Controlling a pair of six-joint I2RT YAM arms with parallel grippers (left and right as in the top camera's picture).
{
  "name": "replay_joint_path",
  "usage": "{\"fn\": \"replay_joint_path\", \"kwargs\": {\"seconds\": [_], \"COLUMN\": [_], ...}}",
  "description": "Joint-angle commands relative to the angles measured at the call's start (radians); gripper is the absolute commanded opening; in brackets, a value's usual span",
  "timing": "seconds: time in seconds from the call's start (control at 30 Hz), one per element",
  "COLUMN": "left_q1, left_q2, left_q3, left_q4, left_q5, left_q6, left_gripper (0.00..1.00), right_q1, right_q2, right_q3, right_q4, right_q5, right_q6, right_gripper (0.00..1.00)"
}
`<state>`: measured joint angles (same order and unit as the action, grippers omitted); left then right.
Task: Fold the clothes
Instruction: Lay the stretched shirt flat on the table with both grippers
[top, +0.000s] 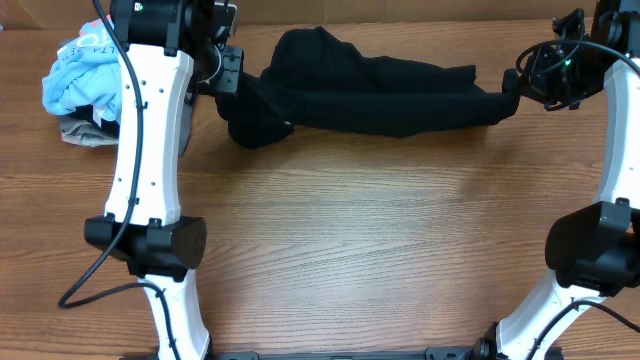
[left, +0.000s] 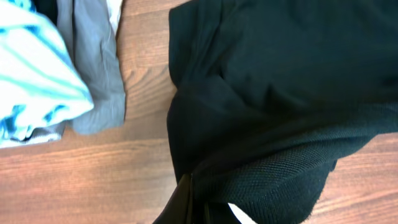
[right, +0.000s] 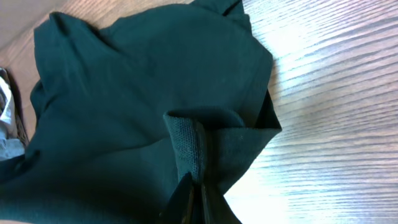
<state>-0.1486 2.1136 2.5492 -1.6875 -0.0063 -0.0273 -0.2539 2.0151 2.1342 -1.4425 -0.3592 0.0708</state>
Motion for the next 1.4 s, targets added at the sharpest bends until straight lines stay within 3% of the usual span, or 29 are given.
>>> {"fn": "replay_joint_path", "kwargs": {"seconds": [0.0, 0.43, 0.67, 0.93, 1.17, 1.37], "left_q1": [0.010, -0.006, -0.091, -0.184, -0.194, -0.194], "left_q2": [-0.130, -0.300, -0.359, -0.462, -0.549, -0.565], "left_q3": [-0.069, -0.471, -0.682, -0.971, -1.164, -1.223], "left_q4": [-0.002, -0.002, 0.004, 0.111, 0.197, 0.227], "left_q5": [0.011, 0.040, 0.039, 0.039, 0.034, 0.037], "left_q6": [-0.026, -0.056, -0.107, -0.212, -0.262, -0.273], "left_gripper": [0.04, 0.04, 0.04, 0.04, 0.04, 0.04], "right_q1": [-0.005, -0.039, -0.086, -0.091, -0.121, -0.137], "right_q2": [-0.090, -0.471, -0.578, -0.602, -0.690, -0.835], "right_q3": [-0.063, -0.665, -0.719, -0.742, -0.976, -1.085], "right_q4": [0.000, 0.163, 0.079, -0.026, 0.085, 0.098], "right_q5": [0.010, 0.026, 0.046, 0.097, 0.082, 0.070], "right_q6": [-0.046, -0.045, -0.049, -0.040, 0.039, 0.097], "right_gripper": [0.04, 0.04, 0.04, 0.04, 0.04, 0.04]}}
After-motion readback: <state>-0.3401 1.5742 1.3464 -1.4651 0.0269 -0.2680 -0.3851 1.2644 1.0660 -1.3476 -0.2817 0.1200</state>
